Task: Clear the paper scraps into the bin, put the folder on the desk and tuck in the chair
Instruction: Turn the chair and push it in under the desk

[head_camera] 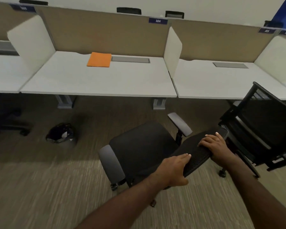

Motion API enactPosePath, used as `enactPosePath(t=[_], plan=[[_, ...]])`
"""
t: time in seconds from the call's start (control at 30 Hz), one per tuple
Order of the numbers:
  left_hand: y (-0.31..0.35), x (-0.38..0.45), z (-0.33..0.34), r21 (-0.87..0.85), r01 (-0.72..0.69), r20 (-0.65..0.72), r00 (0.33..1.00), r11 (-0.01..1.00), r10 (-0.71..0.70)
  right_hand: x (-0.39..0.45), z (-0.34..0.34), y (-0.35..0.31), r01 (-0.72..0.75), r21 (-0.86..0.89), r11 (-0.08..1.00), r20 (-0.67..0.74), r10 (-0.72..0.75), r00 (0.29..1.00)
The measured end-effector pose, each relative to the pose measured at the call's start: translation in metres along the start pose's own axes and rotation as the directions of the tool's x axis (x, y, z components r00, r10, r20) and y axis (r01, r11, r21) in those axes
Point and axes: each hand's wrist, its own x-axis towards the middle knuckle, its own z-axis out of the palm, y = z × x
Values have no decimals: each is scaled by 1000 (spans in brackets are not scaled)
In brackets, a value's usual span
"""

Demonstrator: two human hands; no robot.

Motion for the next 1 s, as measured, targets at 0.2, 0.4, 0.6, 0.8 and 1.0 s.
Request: enactPosePath(t=[0.2, 0.4, 0.6, 0.8, 1.0], plan=[[-32, -14, -23, 38, 53, -94, 994, 998, -50, 29, -9, -30, -2, 24, 1000, -19, 2, 1000], [-65, -30, -51, 96, 134, -109, 986, 986, -124, 50, -12, -64, -17, 76, 997, -83, 23, 996], [-109, -53, -80, 120, 271, -86, 961, 955, -262, 70, -24, -111, -44, 107, 993, -94, 55, 994], [-163, -90, -116, 140, 344, -42, 939, 929, -341, 83, -26, -167, 36, 91, 995, -138, -24, 990], [-215, -119, -153, 254, 426, -52, 903, 868, -427, 106, -35, -222, 195, 79, 978, -190, -177, 966]])
